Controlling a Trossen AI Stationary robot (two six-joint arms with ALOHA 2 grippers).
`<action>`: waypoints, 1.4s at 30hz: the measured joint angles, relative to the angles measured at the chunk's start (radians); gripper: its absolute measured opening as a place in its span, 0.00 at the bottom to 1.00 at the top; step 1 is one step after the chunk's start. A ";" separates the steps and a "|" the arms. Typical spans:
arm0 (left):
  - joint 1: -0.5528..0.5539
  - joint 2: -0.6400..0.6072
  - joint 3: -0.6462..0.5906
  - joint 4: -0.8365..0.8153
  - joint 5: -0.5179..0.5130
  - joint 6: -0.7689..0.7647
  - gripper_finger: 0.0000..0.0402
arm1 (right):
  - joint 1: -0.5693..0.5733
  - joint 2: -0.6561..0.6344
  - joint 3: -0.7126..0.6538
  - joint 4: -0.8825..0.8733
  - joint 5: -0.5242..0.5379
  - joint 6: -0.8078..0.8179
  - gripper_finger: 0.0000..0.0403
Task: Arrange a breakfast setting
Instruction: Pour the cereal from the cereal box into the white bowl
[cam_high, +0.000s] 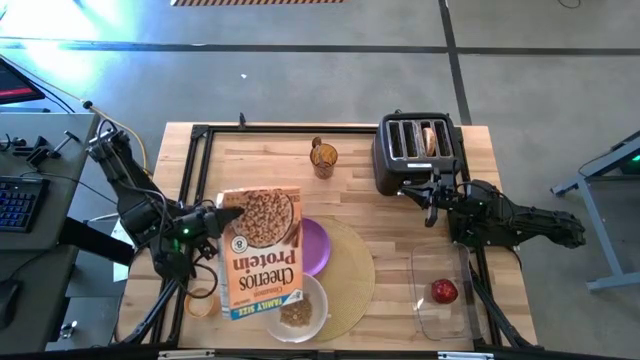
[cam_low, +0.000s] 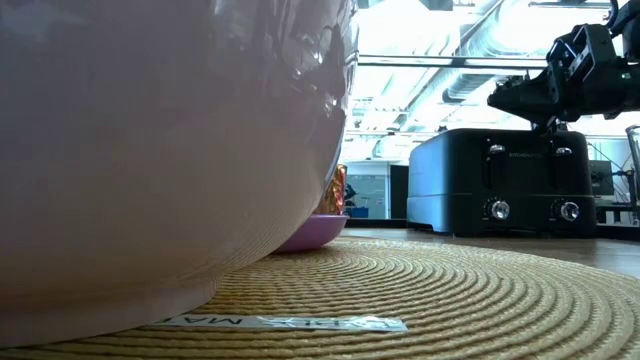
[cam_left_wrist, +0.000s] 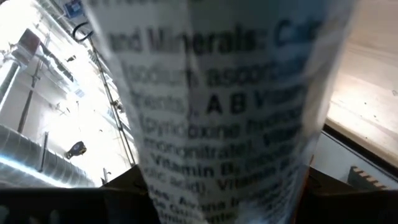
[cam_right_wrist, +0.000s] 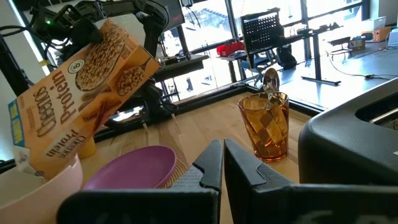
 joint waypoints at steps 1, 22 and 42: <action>0.000 0.005 0.000 0.000 0.000 0.002 0.44 | 0.000 0.000 0.000 0.000 0.000 0.000 0.00; -0.015 -0.004 0.000 0.074 -0.007 0.016 0.44 | 0.000 0.000 0.000 0.000 0.000 0.000 0.00; -0.024 0.000 0.000 0.090 -0.005 0.026 0.44 | 0.000 0.013 0.000 0.002 0.000 0.000 0.00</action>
